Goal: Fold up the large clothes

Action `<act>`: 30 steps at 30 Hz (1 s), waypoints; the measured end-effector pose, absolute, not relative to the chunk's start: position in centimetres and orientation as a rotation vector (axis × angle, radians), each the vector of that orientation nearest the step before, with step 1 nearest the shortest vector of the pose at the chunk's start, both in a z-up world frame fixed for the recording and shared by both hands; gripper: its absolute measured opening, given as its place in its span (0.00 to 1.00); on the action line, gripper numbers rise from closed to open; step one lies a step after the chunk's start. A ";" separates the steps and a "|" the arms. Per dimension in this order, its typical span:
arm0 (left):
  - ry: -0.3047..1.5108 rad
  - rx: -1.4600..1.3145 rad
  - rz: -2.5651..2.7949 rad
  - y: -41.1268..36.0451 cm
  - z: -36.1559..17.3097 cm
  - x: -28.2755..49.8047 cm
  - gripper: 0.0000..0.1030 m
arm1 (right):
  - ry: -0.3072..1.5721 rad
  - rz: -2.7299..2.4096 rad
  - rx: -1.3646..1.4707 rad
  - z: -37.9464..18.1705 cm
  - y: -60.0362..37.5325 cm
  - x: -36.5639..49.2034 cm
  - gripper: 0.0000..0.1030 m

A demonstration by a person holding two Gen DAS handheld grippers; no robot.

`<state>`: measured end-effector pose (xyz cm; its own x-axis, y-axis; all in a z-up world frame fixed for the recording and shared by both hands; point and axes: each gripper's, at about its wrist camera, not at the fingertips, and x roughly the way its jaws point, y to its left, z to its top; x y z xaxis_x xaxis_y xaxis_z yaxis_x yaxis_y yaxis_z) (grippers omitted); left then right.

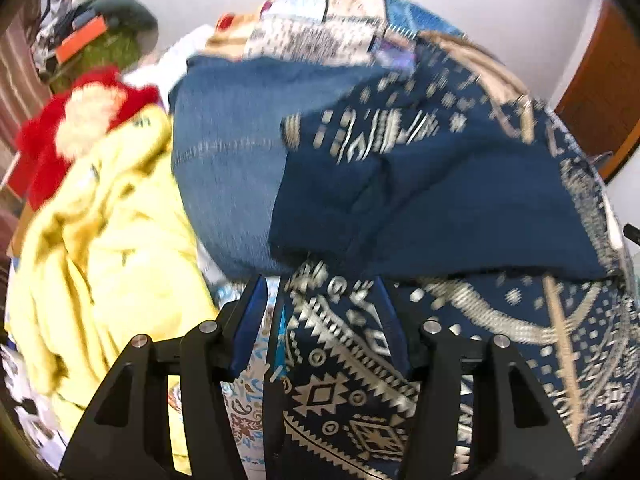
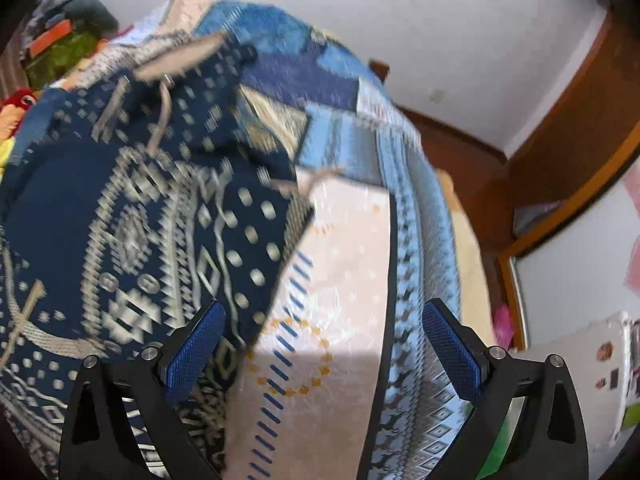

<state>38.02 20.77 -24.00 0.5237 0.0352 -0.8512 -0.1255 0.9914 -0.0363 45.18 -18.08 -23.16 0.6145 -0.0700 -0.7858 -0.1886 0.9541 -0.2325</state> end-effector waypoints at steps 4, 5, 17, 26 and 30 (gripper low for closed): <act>0.937 -0.083 0.068 19.7 -19.8 39.7 0.60 | 0.824 0.112 -0.291 -19.3 -16.6 45.8 0.96; 0.922 -0.081 0.058 19.4 -18.9 40.2 0.61 | 0.807 0.123 -0.282 -18.5 -16.1 46.3 0.96; 0.859 -0.030 -0.033 15.5 -14.6 51.9 0.66 | 0.771 0.250 -0.150 -13.2 -10.9 55.9 0.96; 0.981 -0.094 -0.060 13.4 -19.7 61.9 0.66 | 0.924 0.278 -0.059 -19.0 -7.3 65.4 0.96; 1.015 -0.145 -0.073 13.0 -21.8 65.0 0.66 | 0.967 0.292 -0.035 -21.6 -6.2 68.5 0.96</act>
